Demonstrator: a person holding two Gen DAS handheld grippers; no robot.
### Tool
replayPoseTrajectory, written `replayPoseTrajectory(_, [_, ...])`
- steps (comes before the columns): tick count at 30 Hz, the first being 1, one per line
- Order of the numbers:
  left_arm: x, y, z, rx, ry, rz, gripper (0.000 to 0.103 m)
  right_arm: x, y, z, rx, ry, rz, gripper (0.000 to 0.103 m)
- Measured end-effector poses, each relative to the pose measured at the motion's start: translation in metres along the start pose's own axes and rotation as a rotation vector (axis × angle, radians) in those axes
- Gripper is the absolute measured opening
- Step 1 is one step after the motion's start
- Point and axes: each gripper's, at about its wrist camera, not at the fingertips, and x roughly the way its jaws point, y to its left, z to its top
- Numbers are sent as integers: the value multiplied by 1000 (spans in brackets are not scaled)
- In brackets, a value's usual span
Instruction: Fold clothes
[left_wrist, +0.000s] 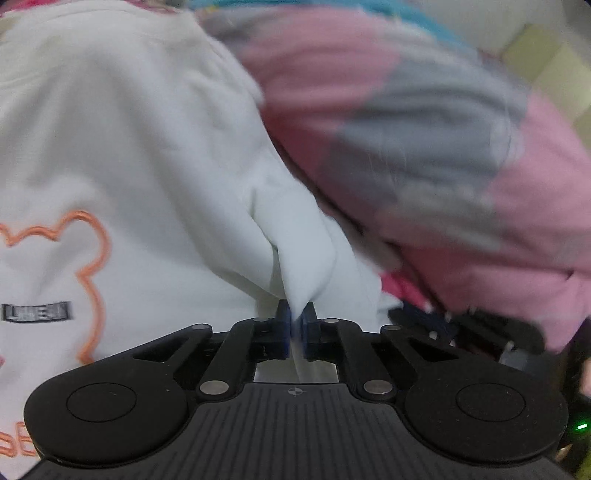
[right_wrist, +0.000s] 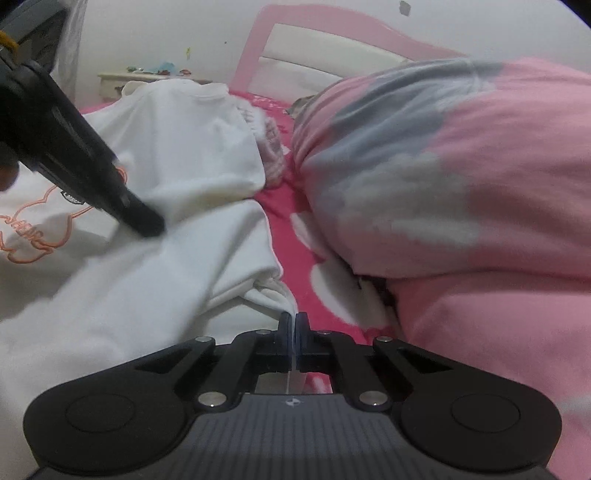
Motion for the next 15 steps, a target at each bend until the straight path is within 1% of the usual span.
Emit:
replayPoseTrajectory(4, [-14,35,-2,-117,-17,12,4,7,-1,-8,7,33,-10,2])
replayPoseTrajectory(7, [-25,61,-4,-205,-30,20,4,8,1,-7,-19,40,-22,2])
replayPoseTrajectory(9, [-35,66,-3,-206,-41,41,4,9,2,-5,-36,46,-28,2])
replayPoseTrajectory(11, [-50,57,2,-143,-79,52,5,6,0,-2,-14,58,-17,3])
replayPoseTrajectory(12, [-53,46,7,-80,-94,53,13,3,-2,0,3,60,-8,3])
replayPoseTrajectory(13, [-55,32,13,-7,-105,53,26,-1,-3,2,26,57,3,5])
replayPoseTrajectory(14, [-56,16,20,86,-109,66,31,-5,-5,4,49,54,13,8])
replayPoseTrajectory(15, [-53,-5,26,203,-109,90,38,-9,-6,5,71,51,23,9])
